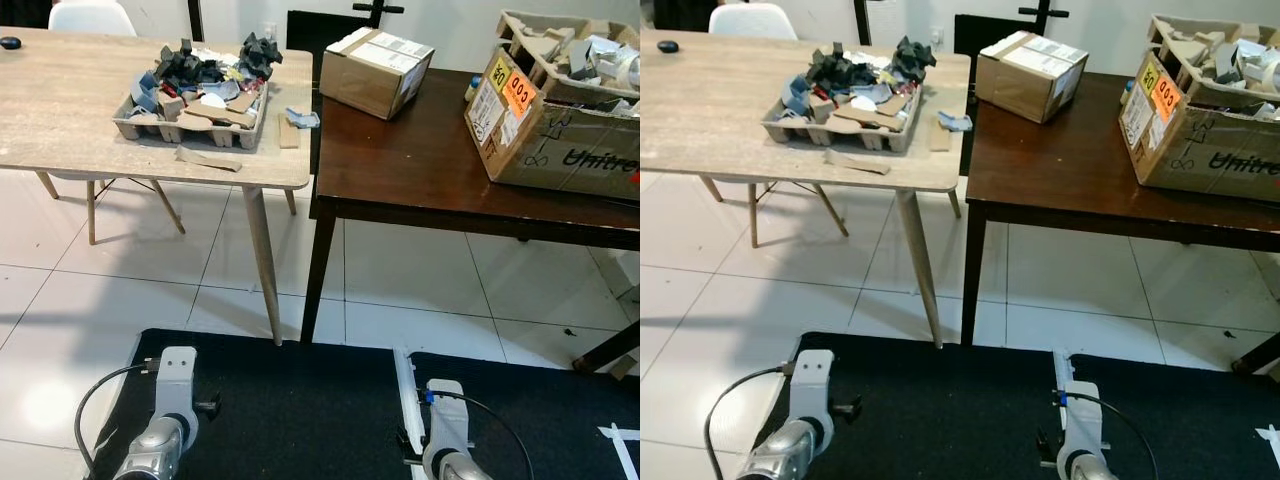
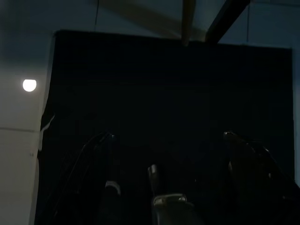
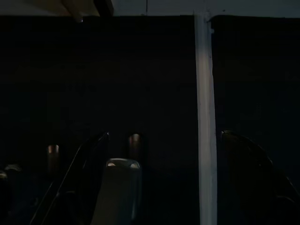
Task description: Picking trash to rubbish bin
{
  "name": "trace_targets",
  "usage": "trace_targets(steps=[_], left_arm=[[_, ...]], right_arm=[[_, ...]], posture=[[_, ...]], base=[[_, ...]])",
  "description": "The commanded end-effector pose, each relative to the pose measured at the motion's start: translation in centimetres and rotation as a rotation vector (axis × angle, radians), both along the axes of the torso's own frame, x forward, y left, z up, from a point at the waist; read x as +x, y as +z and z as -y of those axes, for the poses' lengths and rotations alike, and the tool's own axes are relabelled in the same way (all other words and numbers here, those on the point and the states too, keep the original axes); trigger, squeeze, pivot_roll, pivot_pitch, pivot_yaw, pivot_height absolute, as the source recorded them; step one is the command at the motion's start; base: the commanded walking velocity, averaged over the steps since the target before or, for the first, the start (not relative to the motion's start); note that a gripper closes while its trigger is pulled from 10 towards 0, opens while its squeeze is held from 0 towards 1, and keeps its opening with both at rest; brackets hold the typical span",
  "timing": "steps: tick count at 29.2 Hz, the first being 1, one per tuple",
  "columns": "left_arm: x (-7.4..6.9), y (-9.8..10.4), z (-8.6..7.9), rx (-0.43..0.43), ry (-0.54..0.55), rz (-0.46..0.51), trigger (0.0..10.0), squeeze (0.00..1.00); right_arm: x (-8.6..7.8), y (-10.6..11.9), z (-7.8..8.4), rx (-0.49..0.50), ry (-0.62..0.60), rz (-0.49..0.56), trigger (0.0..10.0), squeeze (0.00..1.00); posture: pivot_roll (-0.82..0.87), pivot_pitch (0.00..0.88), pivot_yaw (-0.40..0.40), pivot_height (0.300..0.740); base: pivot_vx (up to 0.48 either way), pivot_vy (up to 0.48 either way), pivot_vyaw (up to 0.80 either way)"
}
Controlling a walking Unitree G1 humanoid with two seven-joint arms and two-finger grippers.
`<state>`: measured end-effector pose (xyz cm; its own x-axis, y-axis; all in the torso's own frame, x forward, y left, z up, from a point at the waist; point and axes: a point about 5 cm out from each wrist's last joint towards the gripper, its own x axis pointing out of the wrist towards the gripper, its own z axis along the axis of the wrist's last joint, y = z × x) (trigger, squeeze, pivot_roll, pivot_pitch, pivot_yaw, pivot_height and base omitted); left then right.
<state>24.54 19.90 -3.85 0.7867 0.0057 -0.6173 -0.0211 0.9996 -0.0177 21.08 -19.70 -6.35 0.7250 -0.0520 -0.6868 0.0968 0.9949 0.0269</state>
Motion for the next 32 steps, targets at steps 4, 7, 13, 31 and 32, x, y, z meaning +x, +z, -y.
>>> trace_targets(steps=[4, 7, 13, 31, 32], left_arm=[[-0.68, -0.52, 0.15, -0.02, 0.009, -0.02, 10.0, 0.0], [-0.69, -0.52, 0.14, -0.021, 0.009, -0.02, 10.0, 0.0], [-0.75, -0.54, 0.09, -0.022, 0.009, -0.02, 10.0, 0.0], [-0.85, -0.53, -0.14, -0.022, 0.005, -0.021, 10.0, 0.0], [-0.85, -0.53, -0.15, -0.022, 0.005, -0.021, 10.0, 0.0]], right_arm=[[-0.76, -0.5, 0.06, -0.003, 0.008, -0.038, 10.0, 0.0], [-0.79, -0.51, 0.06, -0.003, 0.008, -0.039, 10.0, 0.0], [-0.86, -0.56, 0.06, -0.003, 0.011, -0.043, 10.0, 0.0], [-1.11, -0.73, -0.19, 0.001, 0.007, -0.049, 10.0, 0.0], [-1.12, -0.74, -0.19, 0.001, 0.006, -0.049, 10.0, 0.0]], posture=[[0.05, 0.111, -0.046, 0.74], [0.05, 0.111, -0.047, 0.74], [0.05, 0.116, -0.047, 0.74], [0.06, 0.118, -0.044, 0.74], [0.06, 0.119, -0.044, 0.74]], base=[[0.324, 0.0, 0.0], [0.328, 0.0, 0.0], [0.325, 0.0, 0.0], [0.321, 0.0, 0.0], [0.319, 0.0, 0.0]])
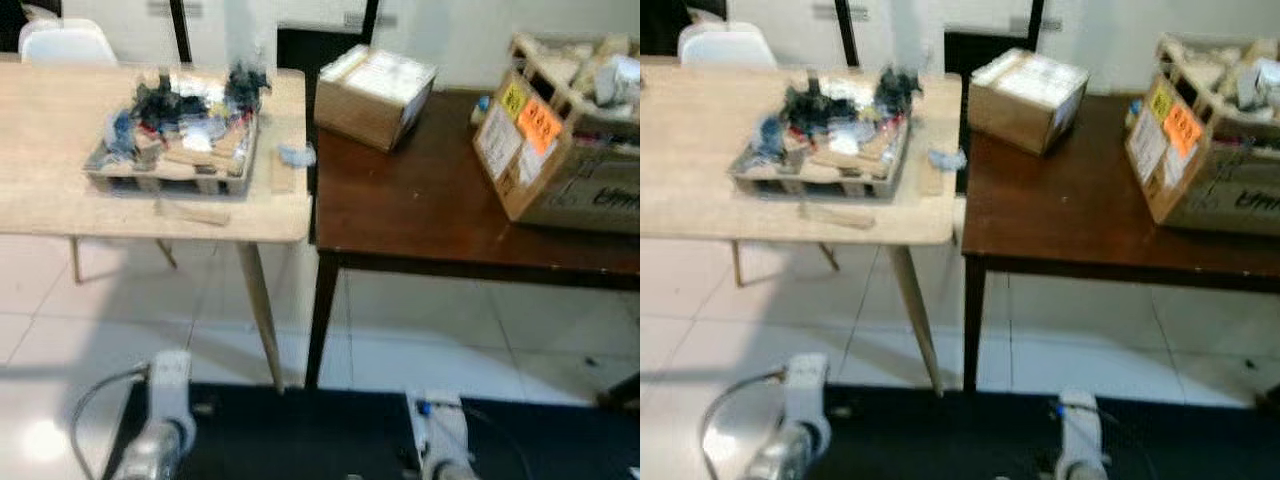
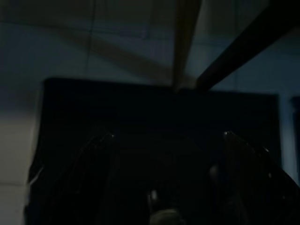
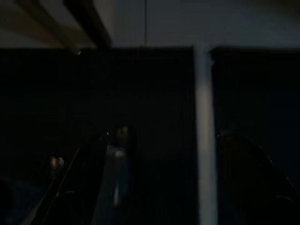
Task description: Picking trash to rubbish bin
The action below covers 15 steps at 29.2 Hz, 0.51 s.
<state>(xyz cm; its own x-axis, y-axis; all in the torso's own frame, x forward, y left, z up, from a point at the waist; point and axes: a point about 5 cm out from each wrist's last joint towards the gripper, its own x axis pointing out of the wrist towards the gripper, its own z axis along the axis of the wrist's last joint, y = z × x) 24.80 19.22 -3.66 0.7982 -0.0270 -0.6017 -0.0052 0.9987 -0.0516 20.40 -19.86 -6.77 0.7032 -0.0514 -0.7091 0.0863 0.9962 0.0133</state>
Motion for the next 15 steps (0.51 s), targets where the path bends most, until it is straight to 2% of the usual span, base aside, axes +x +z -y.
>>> trace_targets(steps=[1, 15], left_arm=[[-1.11, -0.72, -0.83, 0.011, 0.019, -0.04, 10.0, 0.0], [-1.12, -0.76, -0.72, 0.008, 0.005, -0.047, 10.0, 0.0]], right_arm=[[-0.43, -0.32, -0.36, 0.012, -0.005, -0.017, 10.0, 0.0], [-1.06, -0.7, -0.25, 0.009, -0.009, -0.051, 10.0, 0.0]], posture=[[0.06, 0.119, -0.044, 0.74], [0.06, 0.118, -0.039, 0.74]], base=[[0.319, 0.0, 0.0], [0.309, 0.0, 0.0]])
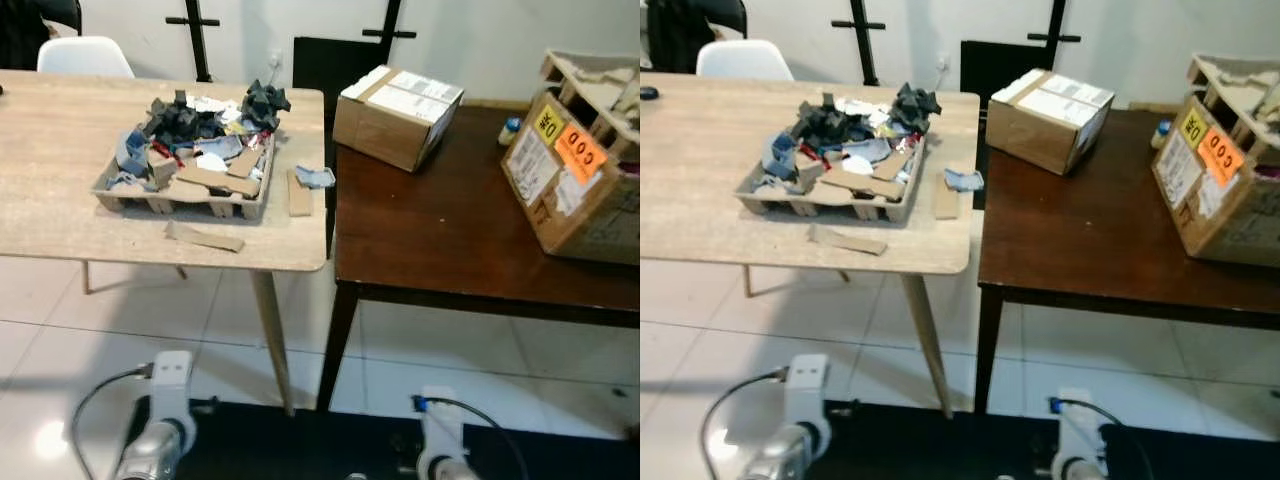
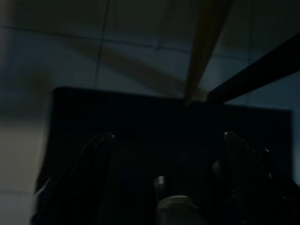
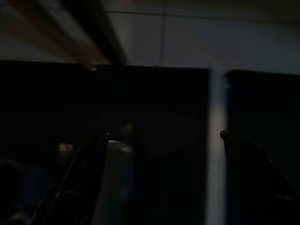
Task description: Picking trash to rubbish bin
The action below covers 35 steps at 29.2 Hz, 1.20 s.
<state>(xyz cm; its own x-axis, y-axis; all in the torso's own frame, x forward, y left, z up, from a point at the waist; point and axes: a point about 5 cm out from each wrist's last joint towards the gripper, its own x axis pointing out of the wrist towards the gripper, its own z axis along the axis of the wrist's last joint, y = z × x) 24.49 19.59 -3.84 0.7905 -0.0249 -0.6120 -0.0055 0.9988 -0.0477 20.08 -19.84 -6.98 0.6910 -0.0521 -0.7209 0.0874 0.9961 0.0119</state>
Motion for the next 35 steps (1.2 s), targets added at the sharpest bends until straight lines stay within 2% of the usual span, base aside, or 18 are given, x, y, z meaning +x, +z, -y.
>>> trace_targets(steps=[1, 8, 12, 26, 35], left_arm=[[-0.8, -0.6, -0.3, 0.003, 0.004, -0.035, 10.0, 0.0], [-0.9, -0.6, -0.3, 0.002, -0.007, -0.042, 10.0, 0.0], [-1.1, -0.9, -0.2, 0.05, -0.058, -0.071, 10.0, 0.0], [-1.2, -1.0, 0.1, 0.038, -0.08, -0.076, 10.0, 0.0], [-1.2, -1.0, 0.1, 0.04, -0.082, -0.083, 10.0, 0.0]], right_arm=[[-1.0, -0.6, -0.2, 0.007, -0.006, -0.047, 10.0, 0.0], [-3.2, -1.8, 0.2, 0.017, -0.046, -0.165, 10.0, 0.0], [-4.2, -2.3, 0.7, 0.024, -0.094, -0.224, 10.0, 0.0], [-3.8, -2.1, 0.8, 0.021, -0.105, -0.227, 10.0, 0.0], [-3.6, -2.0, 0.7, 0.017, -0.096, -0.223, 10.0, 0.0]], posture=[[0.06, 0.118, -0.038, 0.74], [0.06, 0.117, -0.036, 0.74], [0.06, 0.119, -0.031, 0.74], [0.06, 0.119, -0.031, 0.74], [0.06, 0.117, -0.032, 0.74]], base=[[0.296, 0.0, 0.0], [0.29, 0.0, 0.0], [0.064, 0.0, 0.0], [0.0, 0.0, 0.0], [0.0, 0.375, 0.0]])
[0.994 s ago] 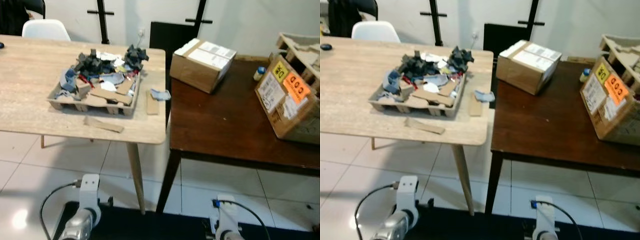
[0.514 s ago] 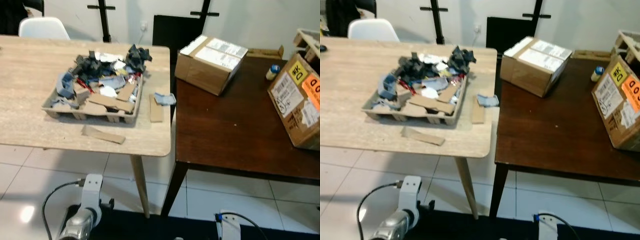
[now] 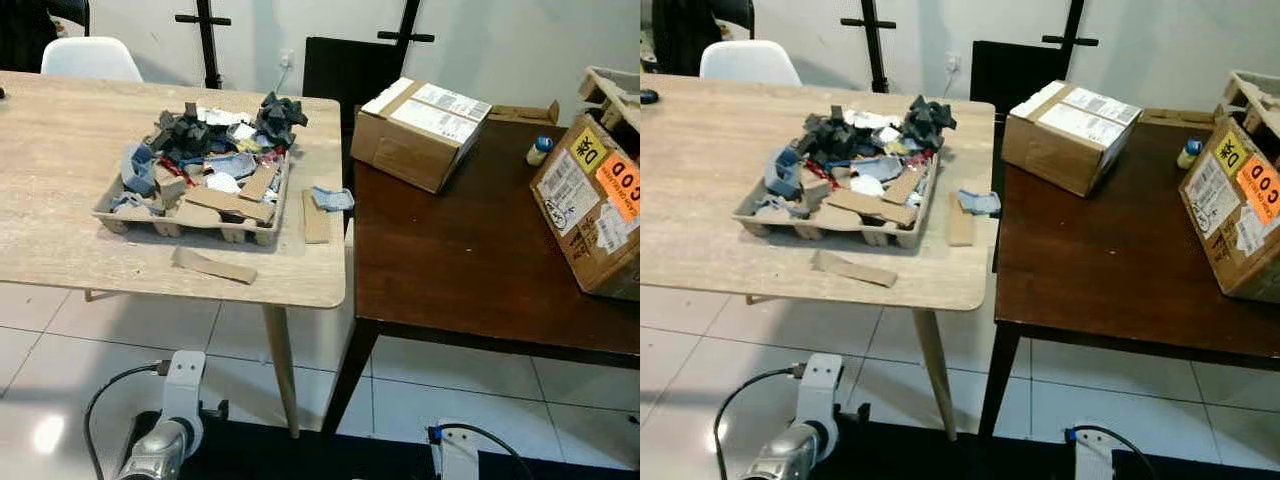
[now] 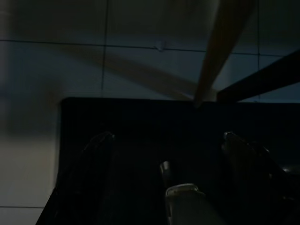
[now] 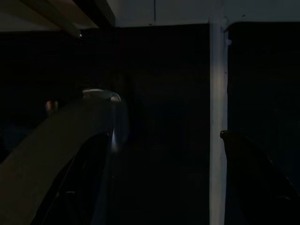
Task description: Picking trash to rubbish bin
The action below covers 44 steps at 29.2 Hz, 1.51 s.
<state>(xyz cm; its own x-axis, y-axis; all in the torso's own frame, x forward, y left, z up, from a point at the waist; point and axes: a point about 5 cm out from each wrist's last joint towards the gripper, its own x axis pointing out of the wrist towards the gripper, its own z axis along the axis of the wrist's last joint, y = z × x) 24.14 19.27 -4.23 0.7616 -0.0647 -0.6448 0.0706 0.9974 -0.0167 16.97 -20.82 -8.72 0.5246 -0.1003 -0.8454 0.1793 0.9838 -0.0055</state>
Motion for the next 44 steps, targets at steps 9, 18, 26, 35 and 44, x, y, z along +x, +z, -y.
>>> trace_targets(steps=[9, 18, 26, 35, 44], left_arm=[[-0.85, -0.64, -0.28, 0.013, -0.01, -0.046, 10.0, 0.0], [-0.8, -0.69, -0.53, 0.065, -0.042, -0.077, 10.0, 0.0], [-0.88, -0.79, -0.73, 0.076, -0.031, -0.097, 10.0, 0.0], [-0.91, -0.85, -0.71, 0.095, -0.036, -0.104, 10.0, 0.0], [-0.61, -0.59, -0.91, 0.109, -0.031, -0.078, 10.0, 0.0]], right_arm=[[-0.45, -0.26, -0.34, 0.006, -0.004, -0.018, 10.0, 0.0], [-0.34, -0.23, -0.44, 0.009, -0.008, -0.012, 10.0, 0.0], [-0.25, -0.18, -0.41, 0.009, -0.014, -0.008, 10.0, 0.0], [-0.18, -0.12, -0.34, 0.007, -0.014, 0.0, 10.0, 0.0], [0.4, 0.09, -0.73, 0.018, 0.036, 0.015, 10.0, 0.0]], posture=[[0.05, 0.11, -0.028, 0.74], [0.05, 0.113, -0.026, 0.74], [0.05, 0.116, -0.025, 0.74], [0.05, 0.118, -0.026, 0.74], [0.05, 0.115, -0.027, 0.74]], base=[[0.0, 0.39, 0.0], [0.0, 0.225, 0.0], [0.0, -0.48, 0.0], [0.0, -0.053, 0.0], [0.0, 0.0, -0.05]])
